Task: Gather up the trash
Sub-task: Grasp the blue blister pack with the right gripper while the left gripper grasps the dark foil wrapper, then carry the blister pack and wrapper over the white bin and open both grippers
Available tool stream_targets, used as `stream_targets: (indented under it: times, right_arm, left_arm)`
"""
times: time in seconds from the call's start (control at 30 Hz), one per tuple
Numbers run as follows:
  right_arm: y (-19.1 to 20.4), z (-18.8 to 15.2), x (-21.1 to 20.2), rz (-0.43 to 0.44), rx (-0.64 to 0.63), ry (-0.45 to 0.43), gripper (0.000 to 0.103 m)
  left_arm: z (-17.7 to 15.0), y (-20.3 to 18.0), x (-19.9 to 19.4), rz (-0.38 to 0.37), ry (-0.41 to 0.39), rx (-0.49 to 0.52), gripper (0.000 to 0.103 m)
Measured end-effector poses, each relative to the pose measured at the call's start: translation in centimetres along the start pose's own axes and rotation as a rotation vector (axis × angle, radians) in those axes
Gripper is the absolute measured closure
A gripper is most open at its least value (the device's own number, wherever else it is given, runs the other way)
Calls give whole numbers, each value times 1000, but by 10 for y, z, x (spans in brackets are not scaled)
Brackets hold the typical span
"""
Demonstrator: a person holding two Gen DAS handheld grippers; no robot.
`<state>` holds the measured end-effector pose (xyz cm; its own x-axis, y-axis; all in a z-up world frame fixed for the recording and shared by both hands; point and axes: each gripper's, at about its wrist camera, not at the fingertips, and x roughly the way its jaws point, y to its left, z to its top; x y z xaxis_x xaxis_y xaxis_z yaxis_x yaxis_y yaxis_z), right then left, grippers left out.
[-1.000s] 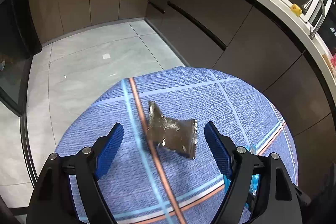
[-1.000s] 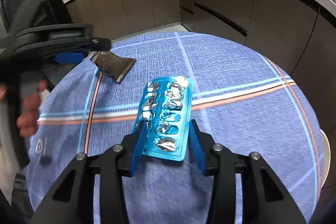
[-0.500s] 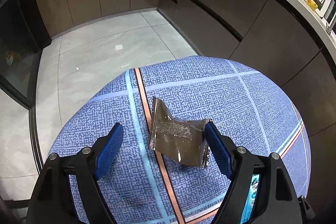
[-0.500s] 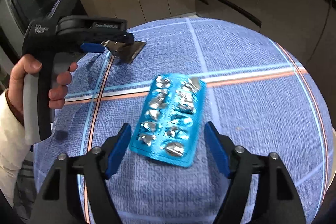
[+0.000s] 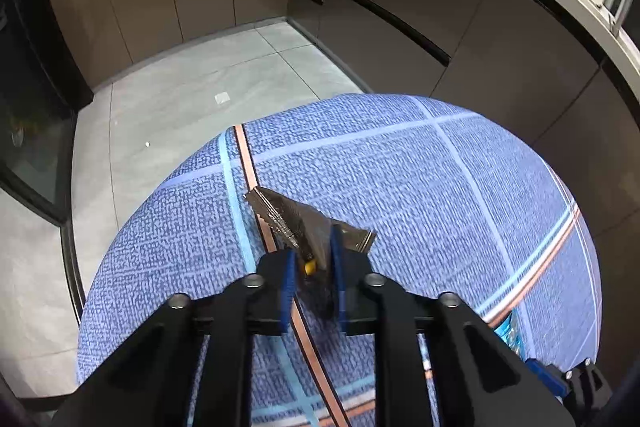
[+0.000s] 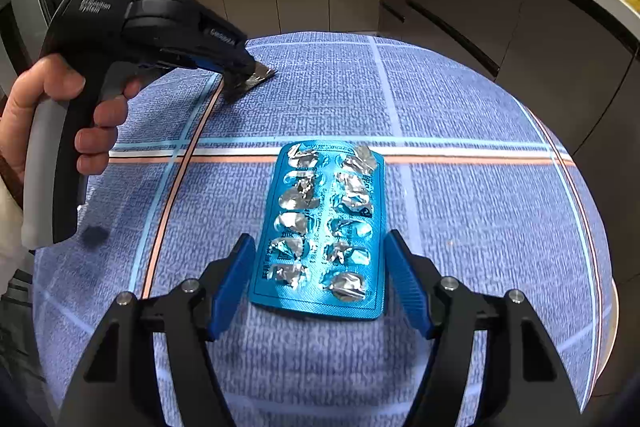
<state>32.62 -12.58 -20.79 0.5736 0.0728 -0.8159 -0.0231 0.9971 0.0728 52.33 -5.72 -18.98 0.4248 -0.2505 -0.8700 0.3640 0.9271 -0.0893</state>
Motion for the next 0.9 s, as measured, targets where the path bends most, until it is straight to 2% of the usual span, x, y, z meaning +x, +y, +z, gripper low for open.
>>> stream_targets:
  times: [0.2, 0.43, 0.63, 0.9]
  right_arm:
    - [-11, -13, -29, 23, 30, -26, 36]
    - [-24, -23, -68, 42, 51, -83, 36]
    - [-36, -36, -103, 47, 77, -137, 36]
    - [-58, -48, -140, 41, 92, -196, 36]
  left_arm:
    - [-19, -8, -19, -1, -15, 9, 95]
    - [-45, -18, -62, -16, -68, 2, 95]
    - [-71, -42, -103, -30, -128, 35, 95]
    - [-92, -82, -133, -64, -166, 63, 95]
